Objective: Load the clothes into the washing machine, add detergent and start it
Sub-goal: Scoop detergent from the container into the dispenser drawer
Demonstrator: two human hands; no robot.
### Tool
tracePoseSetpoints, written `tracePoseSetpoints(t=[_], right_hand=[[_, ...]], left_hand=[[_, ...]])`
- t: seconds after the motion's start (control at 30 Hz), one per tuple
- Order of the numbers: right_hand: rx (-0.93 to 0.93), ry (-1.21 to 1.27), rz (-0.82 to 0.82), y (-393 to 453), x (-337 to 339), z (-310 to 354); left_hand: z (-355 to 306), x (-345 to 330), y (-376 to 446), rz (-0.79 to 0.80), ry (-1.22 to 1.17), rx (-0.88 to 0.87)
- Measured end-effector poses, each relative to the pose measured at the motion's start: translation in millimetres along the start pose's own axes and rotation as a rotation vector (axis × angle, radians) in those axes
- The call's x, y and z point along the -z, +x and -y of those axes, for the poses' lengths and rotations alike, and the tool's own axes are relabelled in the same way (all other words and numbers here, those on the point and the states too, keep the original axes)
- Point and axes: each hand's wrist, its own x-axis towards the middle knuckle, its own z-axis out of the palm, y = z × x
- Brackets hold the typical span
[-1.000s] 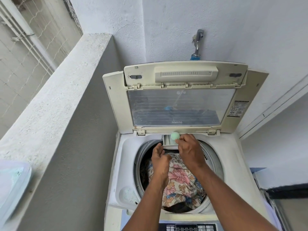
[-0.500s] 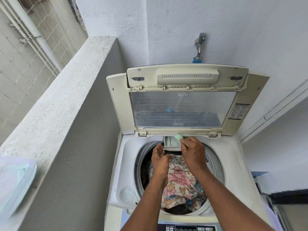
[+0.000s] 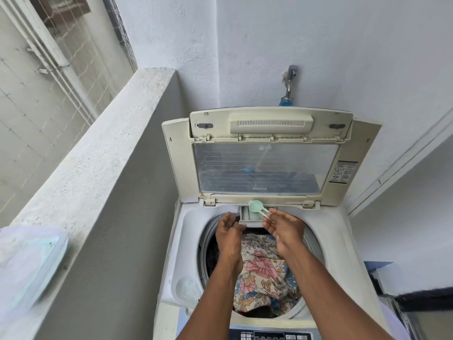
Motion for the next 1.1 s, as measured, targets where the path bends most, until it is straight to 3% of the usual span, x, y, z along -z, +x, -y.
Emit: tracePoseSetpoints(t=[0.37,0.5,0.7,0.87,1.1], right_hand=[[0.041,0.114,0.151,-66,-22,37],[0.092,0.115,0.240,-107,-42,54],[0.149,0.104,0.413,-168,-84,64],[0.151,0.072,0.537,-213,-121,60],[0.169,-0.013,0.689,-264,-165,39]], left_hand=[[-60,6,-43,-0.110,-0.304,-0.065],[-93,19,-72,-0.131,-0.312,-0.191],[-150,54,-115,-0.197,-0.174,-0.526],[-184,99,-146,-0.357,0.086,-0.814],[-212,169,-181,-0.609,0.364,-1.022]])
